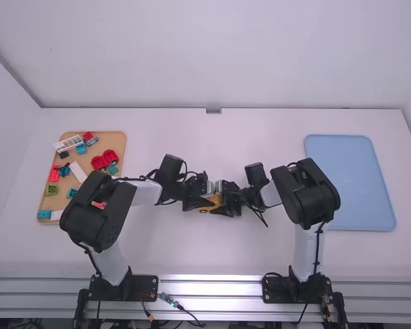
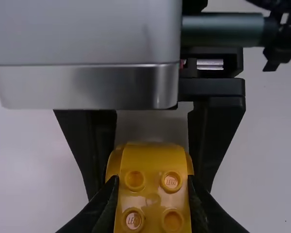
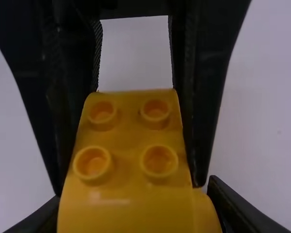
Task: Assemble lego blocks to make yellow taxi
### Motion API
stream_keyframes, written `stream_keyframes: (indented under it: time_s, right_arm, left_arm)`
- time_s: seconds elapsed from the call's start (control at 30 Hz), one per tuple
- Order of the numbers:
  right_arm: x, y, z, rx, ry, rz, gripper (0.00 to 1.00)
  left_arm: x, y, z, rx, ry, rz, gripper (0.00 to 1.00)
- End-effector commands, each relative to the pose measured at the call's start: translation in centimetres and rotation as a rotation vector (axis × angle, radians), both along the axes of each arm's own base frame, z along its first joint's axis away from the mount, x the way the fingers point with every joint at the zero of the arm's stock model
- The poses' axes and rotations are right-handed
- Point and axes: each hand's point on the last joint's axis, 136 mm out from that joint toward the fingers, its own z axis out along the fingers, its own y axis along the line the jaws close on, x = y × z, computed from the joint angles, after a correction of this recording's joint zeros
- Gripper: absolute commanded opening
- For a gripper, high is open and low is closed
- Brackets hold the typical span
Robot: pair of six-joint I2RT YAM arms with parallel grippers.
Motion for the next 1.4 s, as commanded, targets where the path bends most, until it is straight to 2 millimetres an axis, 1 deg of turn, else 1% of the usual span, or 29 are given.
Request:
stream_keyframes:
  time_s: [0.0,0.1,0.27,1.0,1.2,1.37]
  right_arm:
    - [0.0,-0.5,-1.2,-0.047,0.027,-0.032,0.01]
    - [0.0,-0.5,-1.2,-0.046,0.023,-0.032,0.00]
    - [0.0,-0.5,-1.2,-0.047,0.026,-0.032,0.00]
    - [0.3,-0.6,-1.4,-0.062,0.030,-0.054,0.00]
    - [0.3,-0.6,-1.4,-0.062,0.030,-0.054,0.00]
    - [0.4,-0.6,-1.4,-0.062,0.030,-0.054,0.00]
  left_arm:
    - [-1.8,0.2,-1.5,0.004,0.070,-0.020,0.02]
    - [-1.7,0.6,-2.0,0.035,0.080,0.002,0.02]
    - [-0.3,1.7,-3.3,0.119,0.110,0.131,0.02]
    - [-2.2,2.2,-4.5,0.148,0.157,0.113,0.02]
    - [-1.9,2.5,-4.1,0.145,0.163,0.133,0.02]
    - [-2.2,2.3,-3.7,0.144,0.150,0.118,0.02]
